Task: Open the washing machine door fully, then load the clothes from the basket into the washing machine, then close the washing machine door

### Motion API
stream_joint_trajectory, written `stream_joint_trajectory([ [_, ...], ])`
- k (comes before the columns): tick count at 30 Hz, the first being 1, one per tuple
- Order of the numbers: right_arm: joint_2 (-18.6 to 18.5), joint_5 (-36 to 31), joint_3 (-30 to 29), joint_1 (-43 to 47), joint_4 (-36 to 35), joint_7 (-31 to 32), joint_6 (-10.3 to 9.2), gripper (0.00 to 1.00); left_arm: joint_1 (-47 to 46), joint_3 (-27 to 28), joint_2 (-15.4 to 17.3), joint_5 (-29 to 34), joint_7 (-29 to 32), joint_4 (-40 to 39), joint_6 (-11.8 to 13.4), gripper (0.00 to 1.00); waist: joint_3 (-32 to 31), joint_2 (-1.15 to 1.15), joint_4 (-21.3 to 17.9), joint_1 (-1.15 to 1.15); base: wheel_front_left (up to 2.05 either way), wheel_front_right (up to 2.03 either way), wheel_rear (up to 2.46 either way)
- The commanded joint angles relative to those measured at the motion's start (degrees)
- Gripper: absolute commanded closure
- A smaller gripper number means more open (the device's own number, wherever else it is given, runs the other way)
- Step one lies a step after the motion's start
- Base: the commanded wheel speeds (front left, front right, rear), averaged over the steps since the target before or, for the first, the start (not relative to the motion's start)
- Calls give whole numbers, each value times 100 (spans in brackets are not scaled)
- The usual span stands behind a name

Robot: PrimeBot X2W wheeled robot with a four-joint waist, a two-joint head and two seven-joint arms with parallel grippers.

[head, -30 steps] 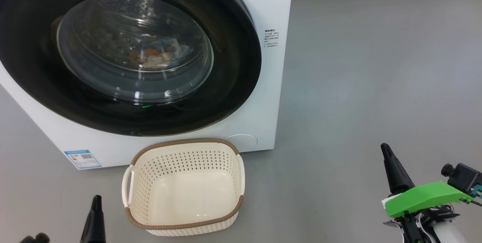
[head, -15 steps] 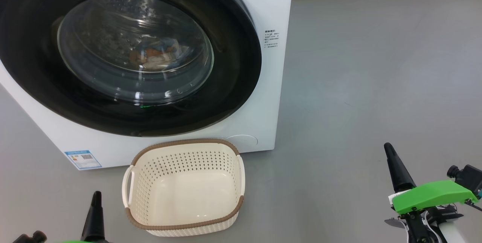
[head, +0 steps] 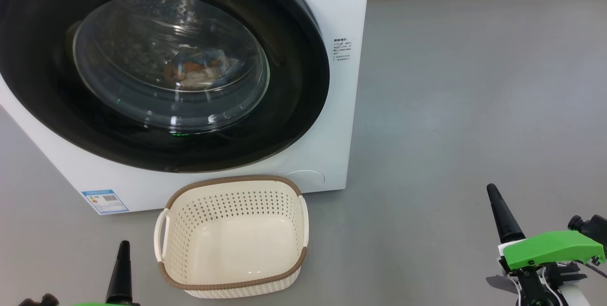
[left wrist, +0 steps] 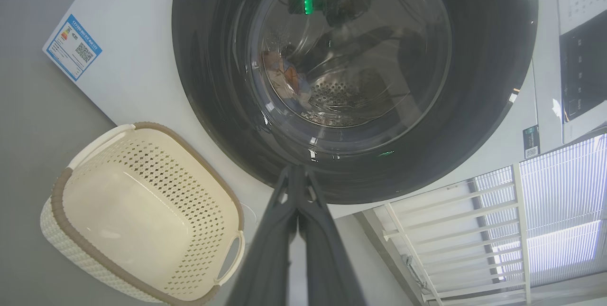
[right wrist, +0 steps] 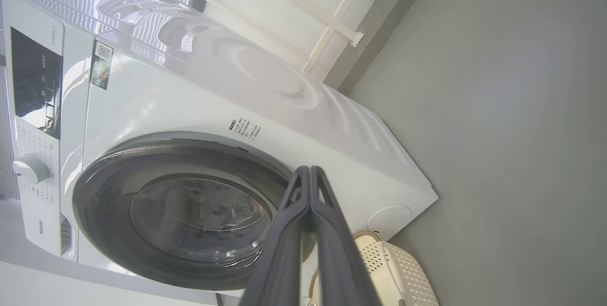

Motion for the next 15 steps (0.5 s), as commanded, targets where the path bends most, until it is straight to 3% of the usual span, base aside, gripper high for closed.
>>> stream_joint_trajectory([
  [1, -36, 159, -21, -88, -183, 42, -6, 100, -246, 152, 66, -132, 39, -177, 2, 100, -1, 0, 0, 0, 0, 0, 0],
  [15, 68, 878, -244, -51, -239, 282, -8, 100, -290, 253, -9, -830, 276, -211, 2, 100, -14, 0, 4, 0, 0, 0, 0],
])
